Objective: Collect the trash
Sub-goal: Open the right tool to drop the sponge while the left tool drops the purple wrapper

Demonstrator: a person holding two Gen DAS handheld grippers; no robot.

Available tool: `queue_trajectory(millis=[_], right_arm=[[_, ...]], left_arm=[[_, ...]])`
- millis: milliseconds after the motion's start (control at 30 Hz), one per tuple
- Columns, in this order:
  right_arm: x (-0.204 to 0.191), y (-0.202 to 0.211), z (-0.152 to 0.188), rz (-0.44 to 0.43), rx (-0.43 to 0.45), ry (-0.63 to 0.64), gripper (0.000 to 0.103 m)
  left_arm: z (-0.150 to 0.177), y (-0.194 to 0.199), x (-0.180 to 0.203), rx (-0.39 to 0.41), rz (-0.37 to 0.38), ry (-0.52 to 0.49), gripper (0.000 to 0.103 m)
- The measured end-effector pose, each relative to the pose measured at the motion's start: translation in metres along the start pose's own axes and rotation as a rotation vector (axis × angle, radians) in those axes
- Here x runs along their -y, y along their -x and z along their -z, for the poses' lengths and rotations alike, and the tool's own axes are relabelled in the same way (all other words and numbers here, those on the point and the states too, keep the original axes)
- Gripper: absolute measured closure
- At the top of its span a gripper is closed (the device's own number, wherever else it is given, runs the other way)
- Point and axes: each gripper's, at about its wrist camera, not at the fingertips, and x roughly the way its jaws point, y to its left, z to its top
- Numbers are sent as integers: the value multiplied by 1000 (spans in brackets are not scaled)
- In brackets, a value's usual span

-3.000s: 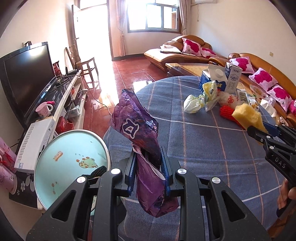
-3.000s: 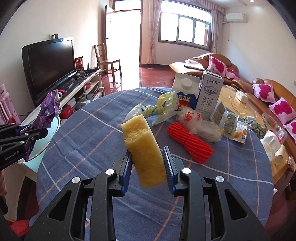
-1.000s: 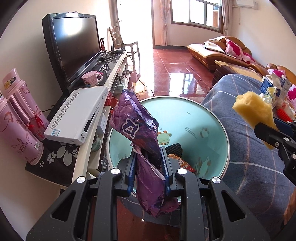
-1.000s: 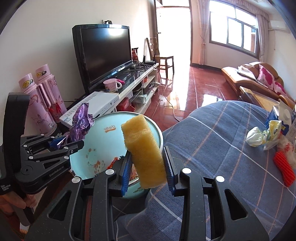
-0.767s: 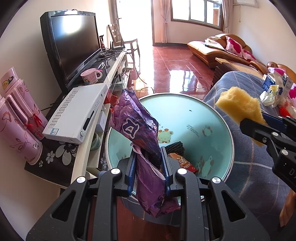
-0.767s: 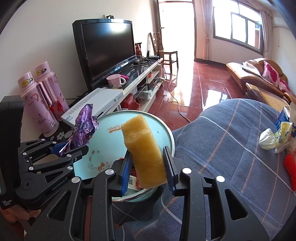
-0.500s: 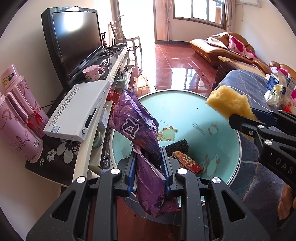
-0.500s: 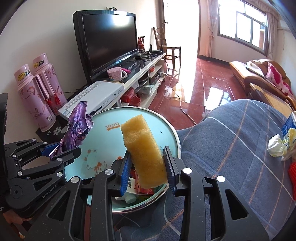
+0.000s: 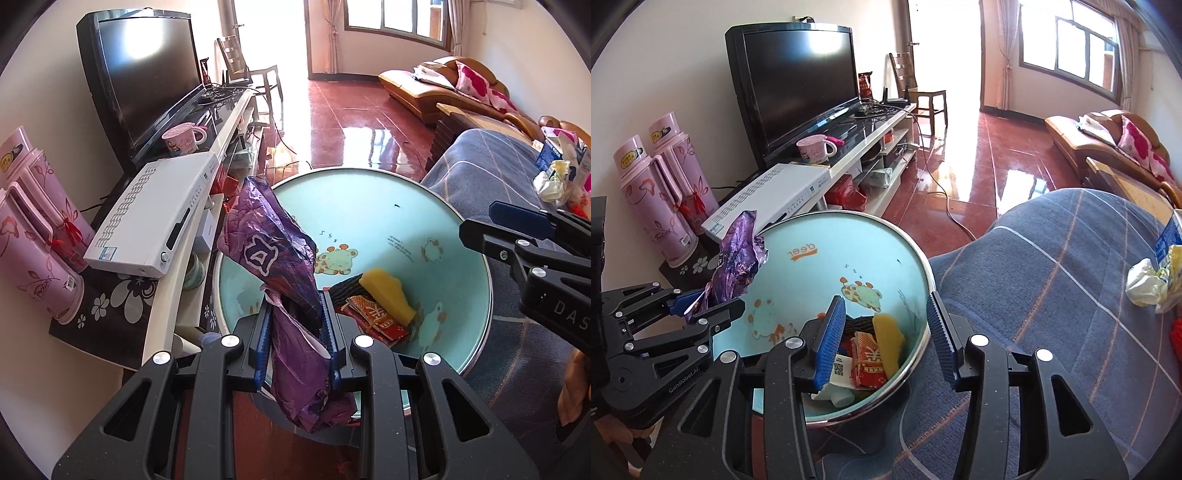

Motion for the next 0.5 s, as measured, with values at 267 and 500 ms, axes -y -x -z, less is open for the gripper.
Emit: queue_trajectory(millis=[267, 500], right_arm=[[19, 28, 10, 35, 38, -43, 57], [31, 44, 19, 39, 56, -77, 57]], left_arm=[[-4, -5, 10, -3, -11, -40, 76], [-7, -10, 18, -5, -95, -72, 37]])
